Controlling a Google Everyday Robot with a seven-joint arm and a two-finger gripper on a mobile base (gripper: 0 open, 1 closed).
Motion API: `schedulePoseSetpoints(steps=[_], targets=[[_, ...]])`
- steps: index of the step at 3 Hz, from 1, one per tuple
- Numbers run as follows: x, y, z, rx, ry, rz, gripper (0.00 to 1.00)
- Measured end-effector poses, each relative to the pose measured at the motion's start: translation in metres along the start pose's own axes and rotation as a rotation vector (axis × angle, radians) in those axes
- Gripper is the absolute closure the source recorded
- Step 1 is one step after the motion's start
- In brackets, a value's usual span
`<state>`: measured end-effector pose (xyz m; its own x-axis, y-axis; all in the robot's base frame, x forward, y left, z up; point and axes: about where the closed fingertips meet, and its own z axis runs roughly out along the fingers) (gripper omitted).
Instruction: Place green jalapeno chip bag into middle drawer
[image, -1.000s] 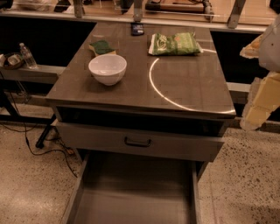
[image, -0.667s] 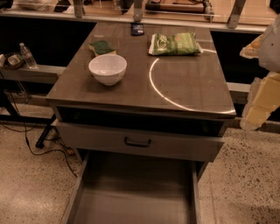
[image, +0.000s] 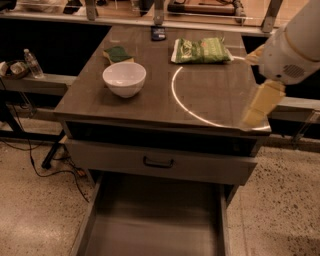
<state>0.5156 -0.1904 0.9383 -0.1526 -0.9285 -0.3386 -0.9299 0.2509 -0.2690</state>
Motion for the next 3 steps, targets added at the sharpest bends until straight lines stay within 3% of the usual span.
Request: schedulePoseSetpoints(steps=[1, 2, 3], targets=[[-0.022, -0.046, 0.047, 0.049, -0.093, -0.003, 0.00], [-0.044, -0.115, 0.068, 0.164, -0.202, 0.024, 0.00], [-0.053, -0.156, 0.048, 0.252, -0.269, 0.061, 0.00]])
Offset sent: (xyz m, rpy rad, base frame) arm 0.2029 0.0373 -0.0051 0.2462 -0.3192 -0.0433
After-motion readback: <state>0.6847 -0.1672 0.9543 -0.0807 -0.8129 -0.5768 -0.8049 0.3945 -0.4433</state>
